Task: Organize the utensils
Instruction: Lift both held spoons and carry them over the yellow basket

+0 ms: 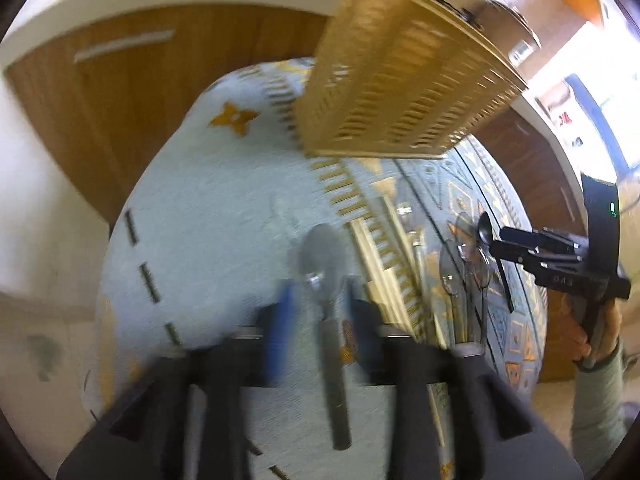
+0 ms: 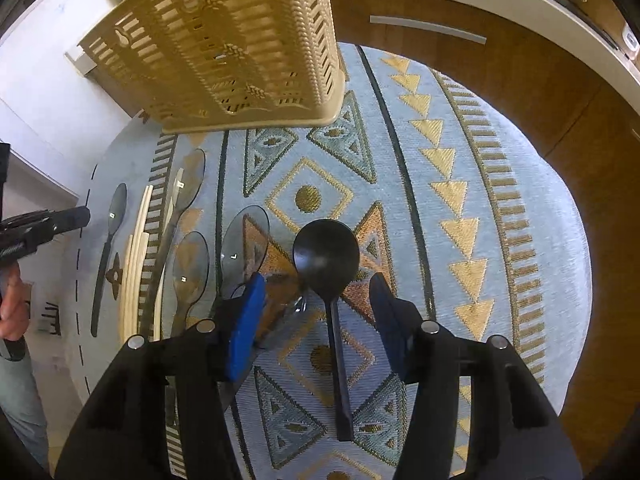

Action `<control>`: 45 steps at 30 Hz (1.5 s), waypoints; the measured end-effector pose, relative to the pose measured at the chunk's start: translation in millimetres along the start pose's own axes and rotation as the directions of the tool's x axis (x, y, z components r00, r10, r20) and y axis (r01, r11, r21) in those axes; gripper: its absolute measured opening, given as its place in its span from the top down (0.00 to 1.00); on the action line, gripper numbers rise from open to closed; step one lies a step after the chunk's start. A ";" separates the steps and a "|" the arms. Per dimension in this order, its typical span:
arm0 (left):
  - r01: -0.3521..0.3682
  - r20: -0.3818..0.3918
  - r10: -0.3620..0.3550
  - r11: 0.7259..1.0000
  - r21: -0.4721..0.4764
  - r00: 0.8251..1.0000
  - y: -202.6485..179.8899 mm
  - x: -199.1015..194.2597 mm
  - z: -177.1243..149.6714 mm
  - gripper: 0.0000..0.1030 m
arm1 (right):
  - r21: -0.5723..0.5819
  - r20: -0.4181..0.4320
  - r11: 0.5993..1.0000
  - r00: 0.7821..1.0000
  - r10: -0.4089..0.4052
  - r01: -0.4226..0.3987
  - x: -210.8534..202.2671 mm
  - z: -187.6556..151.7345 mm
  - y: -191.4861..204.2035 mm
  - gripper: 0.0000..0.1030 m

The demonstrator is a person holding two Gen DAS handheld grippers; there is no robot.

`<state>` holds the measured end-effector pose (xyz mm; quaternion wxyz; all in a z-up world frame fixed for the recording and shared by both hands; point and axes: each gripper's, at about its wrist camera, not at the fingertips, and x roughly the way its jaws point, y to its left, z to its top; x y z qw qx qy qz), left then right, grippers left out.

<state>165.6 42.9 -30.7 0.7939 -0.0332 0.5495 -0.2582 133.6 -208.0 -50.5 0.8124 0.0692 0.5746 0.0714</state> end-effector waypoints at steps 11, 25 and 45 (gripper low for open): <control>-0.112 -0.085 0.115 0.993 0.031 0.990 -19.5 43.5 19.6 0.66 | -0.031 -0.027 0.999 0.999 0.022 -0.023 -4.8 5.4 -15.2 0.50; -0.145 -0.083 0.147 0.989 0.029 0.986 -18.5 44.6 22.1 0.71 | -0.034 -0.071 0.999 0.997 -0.015 0.012 12.3 20.1 -13.7 0.48; -0.163 0.326 0.144 0.986 0.032 0.934 -53.9 -35.1 -4.6 0.72 | -0.149 0.324 0.984 0.935 0.145 -0.101 -91.6 -29.7 -7.2 0.67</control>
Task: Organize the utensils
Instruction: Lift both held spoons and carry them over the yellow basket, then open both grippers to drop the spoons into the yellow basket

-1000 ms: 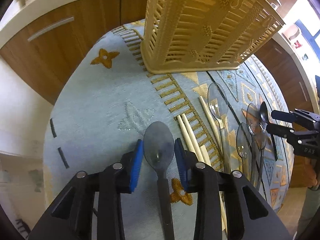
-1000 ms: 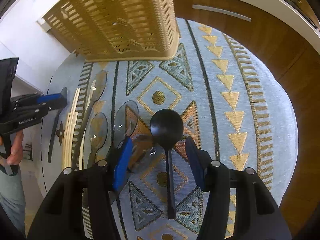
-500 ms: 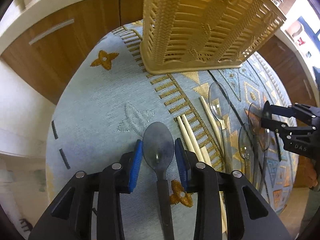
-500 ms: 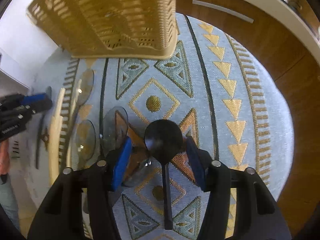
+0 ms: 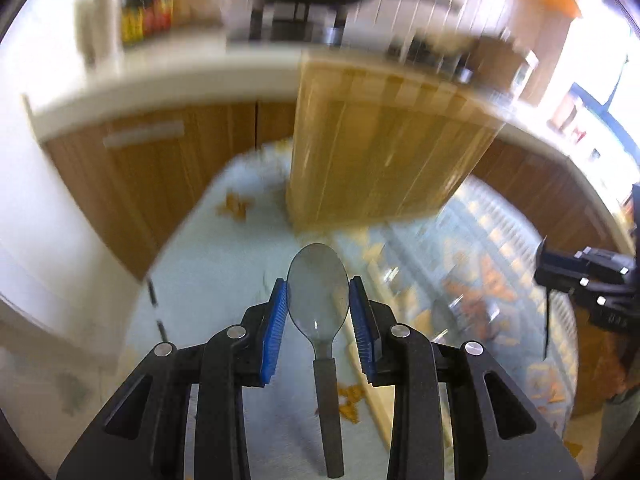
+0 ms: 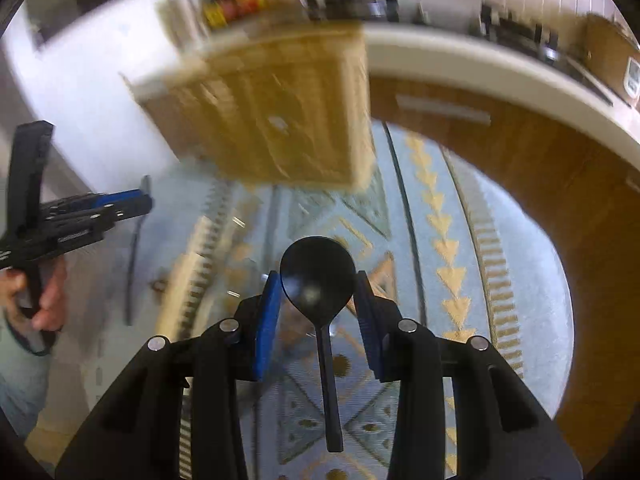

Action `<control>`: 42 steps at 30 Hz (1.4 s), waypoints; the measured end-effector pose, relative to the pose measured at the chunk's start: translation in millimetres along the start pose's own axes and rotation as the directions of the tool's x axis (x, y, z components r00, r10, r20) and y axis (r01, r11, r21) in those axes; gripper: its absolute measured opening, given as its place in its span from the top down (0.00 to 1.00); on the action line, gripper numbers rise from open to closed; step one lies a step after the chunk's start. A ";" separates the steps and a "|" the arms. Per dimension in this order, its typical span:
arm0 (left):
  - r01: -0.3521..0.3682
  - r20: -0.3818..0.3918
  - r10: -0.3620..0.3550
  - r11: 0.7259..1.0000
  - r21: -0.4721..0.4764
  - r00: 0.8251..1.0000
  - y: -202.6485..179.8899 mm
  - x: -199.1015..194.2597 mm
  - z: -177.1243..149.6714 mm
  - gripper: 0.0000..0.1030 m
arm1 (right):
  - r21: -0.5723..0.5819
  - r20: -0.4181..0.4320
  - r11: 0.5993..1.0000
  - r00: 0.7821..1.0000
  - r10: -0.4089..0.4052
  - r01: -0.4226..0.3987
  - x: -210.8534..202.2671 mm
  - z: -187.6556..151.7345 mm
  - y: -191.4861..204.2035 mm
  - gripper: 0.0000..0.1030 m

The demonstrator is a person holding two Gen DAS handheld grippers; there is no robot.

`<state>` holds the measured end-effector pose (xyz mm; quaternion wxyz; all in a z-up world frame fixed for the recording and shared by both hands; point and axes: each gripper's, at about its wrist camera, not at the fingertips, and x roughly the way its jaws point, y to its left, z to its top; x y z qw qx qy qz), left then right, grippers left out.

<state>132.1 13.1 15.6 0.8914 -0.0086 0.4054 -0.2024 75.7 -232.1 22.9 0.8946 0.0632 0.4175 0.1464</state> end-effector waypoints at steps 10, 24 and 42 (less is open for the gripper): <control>-0.023 0.478 0.012 1.000 0.017 0.879 -45.2 -89.7 88.7 0.71 | 0.005 0.423 1.000 0.906 -0.012 0.011 -61.0 88.4 34.4 0.67; -0.082 0.643 0.105 0.994 -0.066 0.758 -36.4 -30.1 150.6 0.71 | 0.099 0.573 0.978 0.793 -0.207 0.183 14.1 175.0 20.5 0.67; -0.042 0.560 0.066 0.998 -0.055 0.826 -10.1 -28.3 104.1 0.57 | 0.076 0.524 0.982 0.830 -0.188 0.175 4.9 115.0 21.6 0.50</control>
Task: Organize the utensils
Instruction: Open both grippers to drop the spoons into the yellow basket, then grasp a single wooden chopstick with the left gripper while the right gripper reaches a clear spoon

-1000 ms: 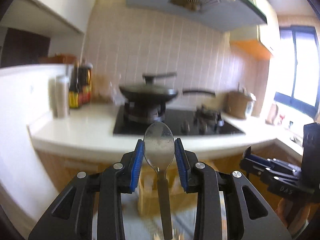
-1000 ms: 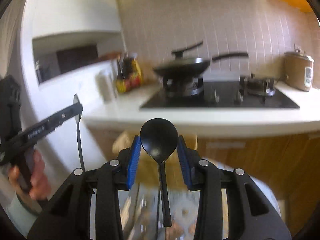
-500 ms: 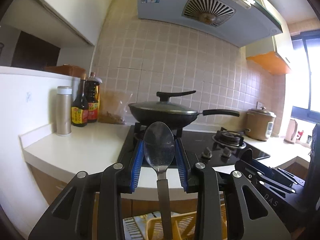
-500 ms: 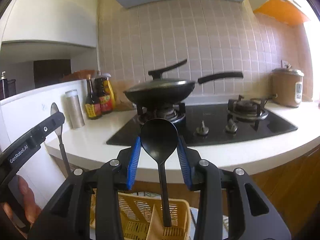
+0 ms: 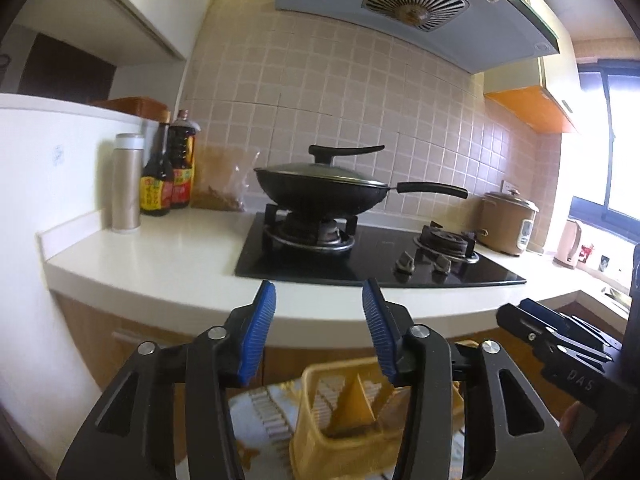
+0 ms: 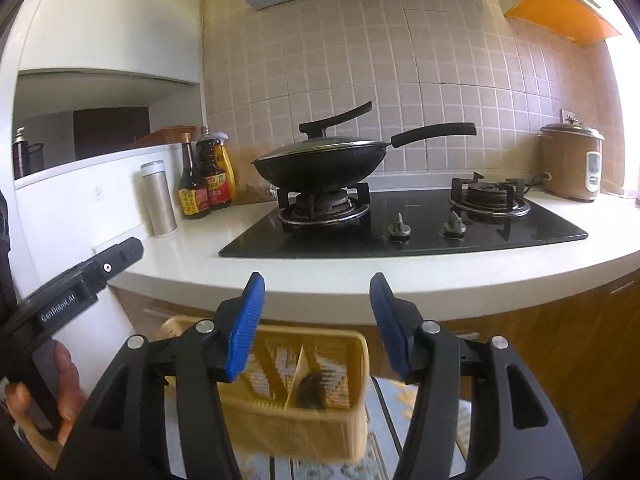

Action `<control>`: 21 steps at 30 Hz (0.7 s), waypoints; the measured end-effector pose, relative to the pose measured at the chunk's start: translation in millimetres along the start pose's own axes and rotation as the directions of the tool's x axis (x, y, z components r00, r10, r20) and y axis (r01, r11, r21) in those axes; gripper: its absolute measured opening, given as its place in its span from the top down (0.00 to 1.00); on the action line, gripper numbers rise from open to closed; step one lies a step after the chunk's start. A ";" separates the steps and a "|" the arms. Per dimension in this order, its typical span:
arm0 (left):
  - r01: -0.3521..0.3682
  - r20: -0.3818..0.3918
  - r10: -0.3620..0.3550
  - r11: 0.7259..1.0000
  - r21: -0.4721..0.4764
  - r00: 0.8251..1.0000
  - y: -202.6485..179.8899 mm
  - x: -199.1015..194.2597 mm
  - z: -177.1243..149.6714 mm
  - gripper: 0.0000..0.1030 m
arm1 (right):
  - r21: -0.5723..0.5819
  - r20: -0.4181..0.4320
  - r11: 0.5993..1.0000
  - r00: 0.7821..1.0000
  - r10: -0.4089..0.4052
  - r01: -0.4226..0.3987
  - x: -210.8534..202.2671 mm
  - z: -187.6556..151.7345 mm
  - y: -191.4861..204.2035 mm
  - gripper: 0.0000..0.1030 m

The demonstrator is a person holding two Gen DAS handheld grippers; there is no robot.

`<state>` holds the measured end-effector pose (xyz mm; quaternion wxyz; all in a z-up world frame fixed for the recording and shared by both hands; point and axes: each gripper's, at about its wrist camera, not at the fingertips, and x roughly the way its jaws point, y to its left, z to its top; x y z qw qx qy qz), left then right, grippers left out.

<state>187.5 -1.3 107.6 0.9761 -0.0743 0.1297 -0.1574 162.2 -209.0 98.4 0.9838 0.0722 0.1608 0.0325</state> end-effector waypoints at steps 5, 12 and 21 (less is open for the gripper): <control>0.019 -0.079 -0.018 1.000 0.013 0.997 7.4 -55.8 -1.0 0.50 | -0.026 -0.160 1.000 0.987 -0.012 0.008 -49.1 -14.2 4.3 0.50; 0.154 -0.508 -0.143 0.988 -0.020 0.850 0.1 -53.4 -50.0 0.48 | 0.082 -0.608 0.997 0.792 0.058 -0.011 -49.4 -82.5 -3.7 0.50; 0.164 -0.813 -0.140 0.985 -0.056 0.565 1.8 -13.4 -147.7 0.53 | 0.302 -0.786 0.953 0.574 0.230 0.031 -25.1 -161.2 -22.5 0.50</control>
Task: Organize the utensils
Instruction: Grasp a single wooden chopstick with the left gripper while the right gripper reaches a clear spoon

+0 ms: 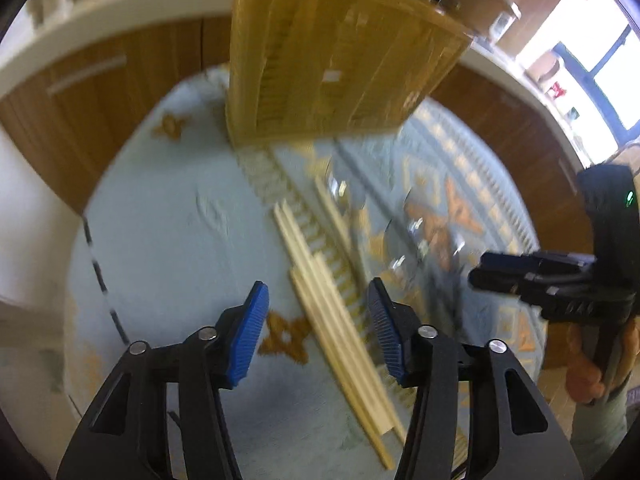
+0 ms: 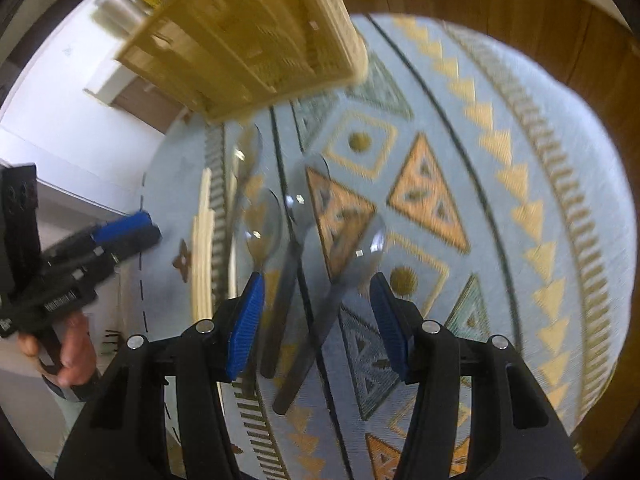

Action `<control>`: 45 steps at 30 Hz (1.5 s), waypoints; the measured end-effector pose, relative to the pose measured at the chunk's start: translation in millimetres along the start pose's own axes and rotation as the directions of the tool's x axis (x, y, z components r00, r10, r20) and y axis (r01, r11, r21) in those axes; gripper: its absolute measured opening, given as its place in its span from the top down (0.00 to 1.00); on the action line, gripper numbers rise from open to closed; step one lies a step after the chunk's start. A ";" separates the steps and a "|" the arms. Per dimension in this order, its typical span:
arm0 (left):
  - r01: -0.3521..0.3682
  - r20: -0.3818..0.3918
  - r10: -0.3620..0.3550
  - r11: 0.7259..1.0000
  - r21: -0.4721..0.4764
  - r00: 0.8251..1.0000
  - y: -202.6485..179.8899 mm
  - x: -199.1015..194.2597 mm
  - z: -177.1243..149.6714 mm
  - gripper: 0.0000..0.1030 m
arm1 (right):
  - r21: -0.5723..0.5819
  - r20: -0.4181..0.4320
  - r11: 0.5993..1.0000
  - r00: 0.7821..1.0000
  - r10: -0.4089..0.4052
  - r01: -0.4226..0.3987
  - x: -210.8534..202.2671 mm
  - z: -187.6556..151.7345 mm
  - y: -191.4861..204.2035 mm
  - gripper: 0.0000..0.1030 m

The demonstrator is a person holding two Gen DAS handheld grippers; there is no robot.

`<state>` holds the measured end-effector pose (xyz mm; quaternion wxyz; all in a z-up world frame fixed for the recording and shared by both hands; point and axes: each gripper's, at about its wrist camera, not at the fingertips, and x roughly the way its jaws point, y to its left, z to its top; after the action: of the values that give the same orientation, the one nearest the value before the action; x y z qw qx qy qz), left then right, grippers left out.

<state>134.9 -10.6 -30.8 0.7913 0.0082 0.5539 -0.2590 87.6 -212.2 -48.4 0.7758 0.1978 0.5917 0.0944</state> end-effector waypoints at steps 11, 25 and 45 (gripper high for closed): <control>-0.084 0.025 0.084 0.996 0.021 0.996 5.6 19.9 -27.4 0.66 | 0.043 -0.009 0.999 1.000 0.013 -0.012 8.9 0.7 -10.3 0.50; -0.203 0.044 0.200 0.973 0.110 0.979 -8.3 18.7 -32.5 0.67 | 0.025 -0.010 1.000 1.000 0.015 -0.014 8.7 -2.2 -11.4 0.50; -0.080 -0.028 0.083 0.991 0.103 0.996 6.5 21.8 -25.3 0.95 | -0.181 -0.001 0.935 0.951 -0.309 0.304 32.4 13.3 43.1 0.69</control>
<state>121.0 -6.2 -61.6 0.7907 0.0753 0.5519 -0.2540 113.3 -163.5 -55.9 0.7868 0.0315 0.6158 0.0278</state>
